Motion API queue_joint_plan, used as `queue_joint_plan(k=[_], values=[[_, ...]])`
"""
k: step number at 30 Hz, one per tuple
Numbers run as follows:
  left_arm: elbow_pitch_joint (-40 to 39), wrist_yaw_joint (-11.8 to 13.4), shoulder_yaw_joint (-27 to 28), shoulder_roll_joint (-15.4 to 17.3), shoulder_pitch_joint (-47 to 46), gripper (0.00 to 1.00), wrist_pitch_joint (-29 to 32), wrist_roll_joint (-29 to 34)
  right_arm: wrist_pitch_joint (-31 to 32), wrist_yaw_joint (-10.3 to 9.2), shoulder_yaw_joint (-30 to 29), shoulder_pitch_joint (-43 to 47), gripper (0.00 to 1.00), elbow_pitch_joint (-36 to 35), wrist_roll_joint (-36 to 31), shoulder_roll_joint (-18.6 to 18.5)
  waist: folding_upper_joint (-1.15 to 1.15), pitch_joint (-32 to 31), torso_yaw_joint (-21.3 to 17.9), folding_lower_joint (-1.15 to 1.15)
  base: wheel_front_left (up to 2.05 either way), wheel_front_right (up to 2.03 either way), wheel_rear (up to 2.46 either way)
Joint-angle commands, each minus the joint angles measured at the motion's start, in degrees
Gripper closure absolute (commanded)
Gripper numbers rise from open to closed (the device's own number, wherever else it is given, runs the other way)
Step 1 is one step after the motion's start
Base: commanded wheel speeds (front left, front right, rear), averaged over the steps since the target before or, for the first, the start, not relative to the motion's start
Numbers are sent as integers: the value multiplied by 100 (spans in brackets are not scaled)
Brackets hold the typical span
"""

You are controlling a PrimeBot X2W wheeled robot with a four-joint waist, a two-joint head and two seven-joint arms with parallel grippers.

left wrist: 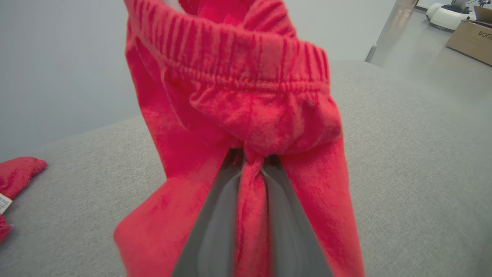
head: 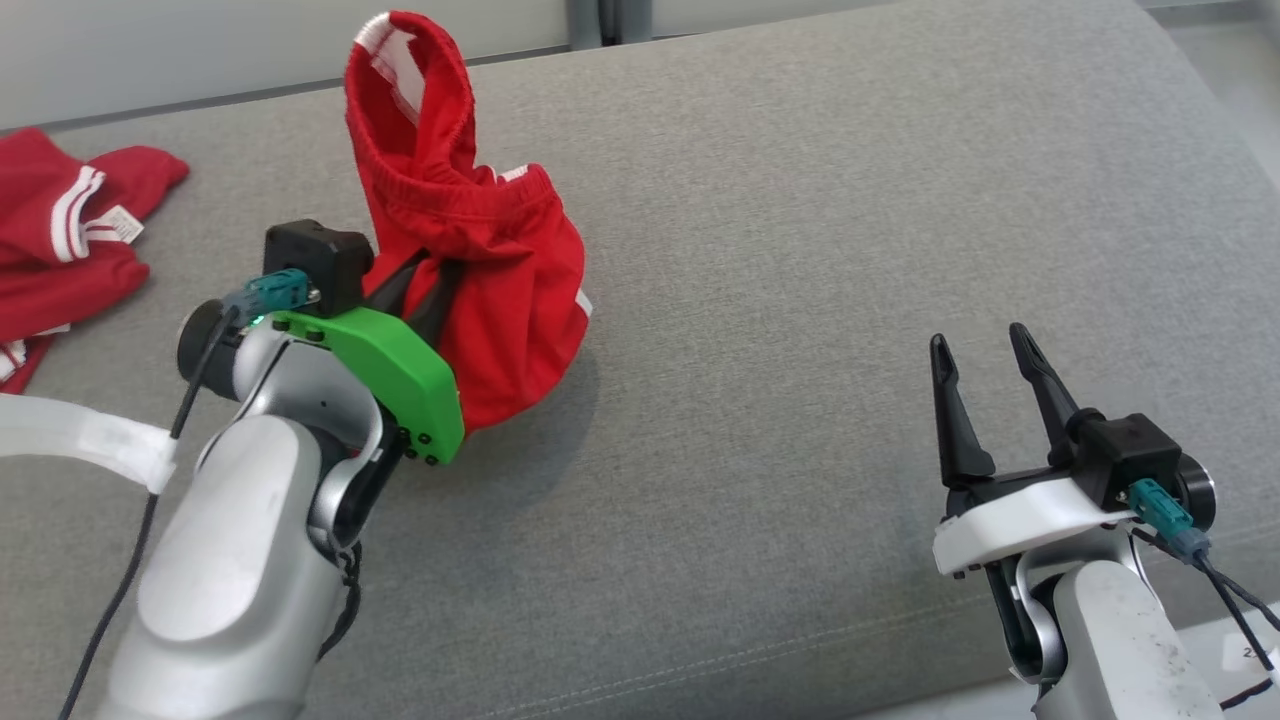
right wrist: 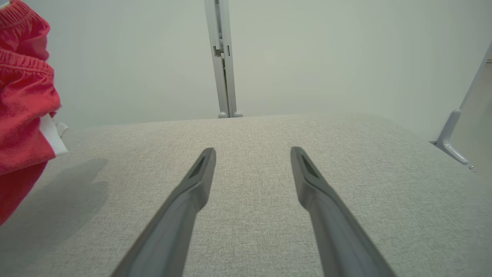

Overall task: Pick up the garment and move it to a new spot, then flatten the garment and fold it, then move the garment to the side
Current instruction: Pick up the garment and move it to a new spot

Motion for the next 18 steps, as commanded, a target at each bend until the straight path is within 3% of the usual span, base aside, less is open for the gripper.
queue_joint_plan(k=[1, 2, 5, 12, 14, 15, 16, 18], values=[[230, 3, -37, -113, -113, 100, -99, 13, -22, 0, 65, -16, 0, -26, 47, -16, 0, 28, -398, 0, 0, 0, 0], [621, 23, -109, -326, -222, 100, -220, -7, -22, 0, 161, -98, 0, -25, 98, -17, 0, 112, -569, 0, 0, 0, 0], [1208, 45, -209, -550, -400, 100, -423, 58, -22, 0, 275, -176, 0, -14, 176, -16, 0, 229, -819, 0, 0, 0, 0], [2225, 28, -348, -785, -730, 100, -782, 159, -22, 0, 429, -279, 0, -1, 290, -16, 0, 400, -1279, 0, 0, 0, 0], [2512, 43, -386, -844, -839, 61, -900, 175, -22, 0, 453, -279, 0, 0, 316, -12, 0, 434, -1369, 0, 0, 0, 0], [2634, 39, -415, -879, -885, 16, -959, 193, -22, 0, 454, -278, 0, -6, 330, -12, 0, 445, -1400, 0, 0, 0, 0], [2753, 37, -445, -916, -943, 0, -1024, 214, -22, 0, 447, -271, 0, -11, 329, -14, 0, 453, -1418, 0, 0, 0, 0], [2959, 33, -501, -986, -1041, 0, -1145, 239, -22, 0, 436, -264, 0, -11, 344, -13, 0, 460, -1433, 0, 0, 0, 0]])
